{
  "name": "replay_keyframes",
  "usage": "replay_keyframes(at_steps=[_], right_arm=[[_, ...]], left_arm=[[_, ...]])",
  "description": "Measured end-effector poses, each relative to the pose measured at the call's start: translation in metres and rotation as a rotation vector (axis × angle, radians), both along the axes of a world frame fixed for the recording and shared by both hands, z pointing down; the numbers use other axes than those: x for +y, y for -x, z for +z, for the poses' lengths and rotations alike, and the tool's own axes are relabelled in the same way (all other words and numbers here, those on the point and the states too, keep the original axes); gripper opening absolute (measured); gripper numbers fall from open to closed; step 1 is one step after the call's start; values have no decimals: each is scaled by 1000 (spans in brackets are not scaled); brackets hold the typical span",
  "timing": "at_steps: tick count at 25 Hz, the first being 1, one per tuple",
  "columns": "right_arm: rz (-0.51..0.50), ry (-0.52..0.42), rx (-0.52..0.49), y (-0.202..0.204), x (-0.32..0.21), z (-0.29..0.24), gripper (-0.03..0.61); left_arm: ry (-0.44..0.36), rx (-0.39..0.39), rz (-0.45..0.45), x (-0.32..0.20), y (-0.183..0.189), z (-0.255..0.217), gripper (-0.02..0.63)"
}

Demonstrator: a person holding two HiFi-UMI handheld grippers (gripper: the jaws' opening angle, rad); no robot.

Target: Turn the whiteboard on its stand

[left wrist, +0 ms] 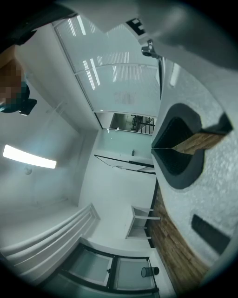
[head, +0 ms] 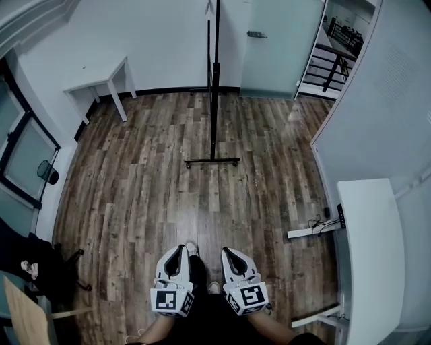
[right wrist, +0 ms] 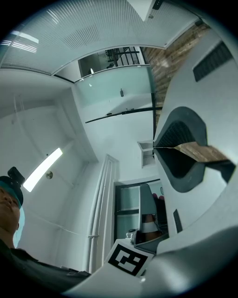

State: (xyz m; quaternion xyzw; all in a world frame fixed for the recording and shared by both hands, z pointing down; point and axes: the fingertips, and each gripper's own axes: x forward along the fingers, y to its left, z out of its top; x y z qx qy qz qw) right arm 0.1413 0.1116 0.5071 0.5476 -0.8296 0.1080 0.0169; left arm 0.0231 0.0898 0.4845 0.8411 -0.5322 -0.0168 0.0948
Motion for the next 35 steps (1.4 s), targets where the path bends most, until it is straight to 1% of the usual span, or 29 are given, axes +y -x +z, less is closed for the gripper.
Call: replay_keyframes(at_steps=[4, 7, 10, 12, 17, 21, 24, 28, 32, 35], right_arm=[[10, 8, 9, -5, -41, 1, 14], [23, 12, 13, -4, -78, 2, 14], [40, 19, 22, 0, -119, 2, 14], [50, 23, 24, 4, -146, 0, 14], [82, 31, 36, 18, -217, 0, 14], [123, 36, 45, 21, -271, -2, 14], [159, 23, 48, 21, -308, -6, 14], [166, -6, 52, 30, -354, -15, 14], [158, 3, 52, 40, -384, -13, 14], [141, 5, 55, 45, -406, -9, 14]], left_arm=[[9, 23, 6, -43, -5, 1, 18], [6, 9, 30, -80, -4, 2, 18], [11, 3, 43, -122, 2, 2, 18], [19, 19, 49, -151, 6, 1, 18], [25, 30, 97, -228, 16, 0, 18], [11, 20, 132, -281, 24, -2, 18], [0, 30, 147, -312, 31, -6, 18], [-10, 40, 144, -349, 42, -9, 18], [7, 65, 112, -376, 54, -8, 17], [8, 67, 100, -397, 58, -4, 18]])
